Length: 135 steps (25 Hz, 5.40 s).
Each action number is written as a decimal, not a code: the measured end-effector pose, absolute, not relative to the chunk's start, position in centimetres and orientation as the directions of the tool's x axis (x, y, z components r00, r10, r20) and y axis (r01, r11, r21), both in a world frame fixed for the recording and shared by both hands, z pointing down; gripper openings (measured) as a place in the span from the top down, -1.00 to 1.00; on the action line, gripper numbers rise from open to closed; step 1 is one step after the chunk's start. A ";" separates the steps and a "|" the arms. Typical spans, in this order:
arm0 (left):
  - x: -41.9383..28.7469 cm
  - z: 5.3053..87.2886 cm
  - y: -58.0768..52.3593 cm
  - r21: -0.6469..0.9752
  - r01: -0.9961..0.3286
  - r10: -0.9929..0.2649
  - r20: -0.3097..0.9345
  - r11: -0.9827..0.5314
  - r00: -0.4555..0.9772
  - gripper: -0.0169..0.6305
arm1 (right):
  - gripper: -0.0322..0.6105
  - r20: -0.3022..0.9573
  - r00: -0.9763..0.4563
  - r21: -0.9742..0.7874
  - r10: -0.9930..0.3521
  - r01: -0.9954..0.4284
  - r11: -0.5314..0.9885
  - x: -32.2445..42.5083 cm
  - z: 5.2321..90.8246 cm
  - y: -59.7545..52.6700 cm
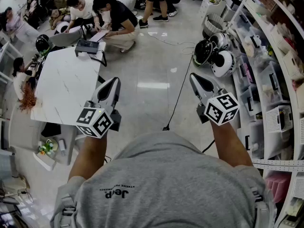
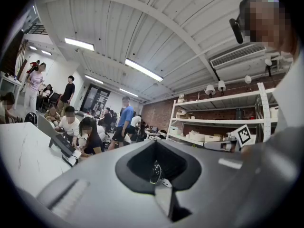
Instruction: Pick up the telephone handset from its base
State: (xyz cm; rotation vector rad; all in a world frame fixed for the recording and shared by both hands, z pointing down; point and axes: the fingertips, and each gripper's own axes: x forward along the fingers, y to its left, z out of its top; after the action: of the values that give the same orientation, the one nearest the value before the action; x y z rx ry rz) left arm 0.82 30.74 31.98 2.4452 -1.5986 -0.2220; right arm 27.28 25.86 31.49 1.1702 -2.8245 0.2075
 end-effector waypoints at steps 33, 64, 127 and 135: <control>7.5 30.6 28.9 0.249 -0.876 -0.905 -0.004 -0.413 0.425 -0.12 | 0.89 0.075 -0.746 -0.117 -0.661 -0.665 0.737 32.6 30.7 23.8; -6.4 32.9 -0.4 0.228 -0.787 -0.810 -0.008 -0.573 0.587 -0.31 | 0.89 0.082 -0.676 -0.099 -0.732 -0.737 0.669 15.7 31.6 -2.7; -25.8 45.2 -18.1 0.420 -0.901 -0.978 0.207 0.112 -0.025 -0.31 | 0.89 0.229 -0.973 -0.113 -0.042 -0.069 0.991 -14.9 40.5 -33.0; -35.8 52.9 -9.0 0.510 -0.766 -0.913 0.324 0.390 -0.249 -0.31 | 0.89 0.313 -0.944 -0.129 0.105 0.067 0.989 -24.4 44.8 -28.5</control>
State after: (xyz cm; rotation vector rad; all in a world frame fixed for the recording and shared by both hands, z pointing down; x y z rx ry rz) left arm -35.77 -8.99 52.94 1.4328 -2.0782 -0.3320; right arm -24.39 -28.50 44.78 -0.1251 -2.8092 0.1670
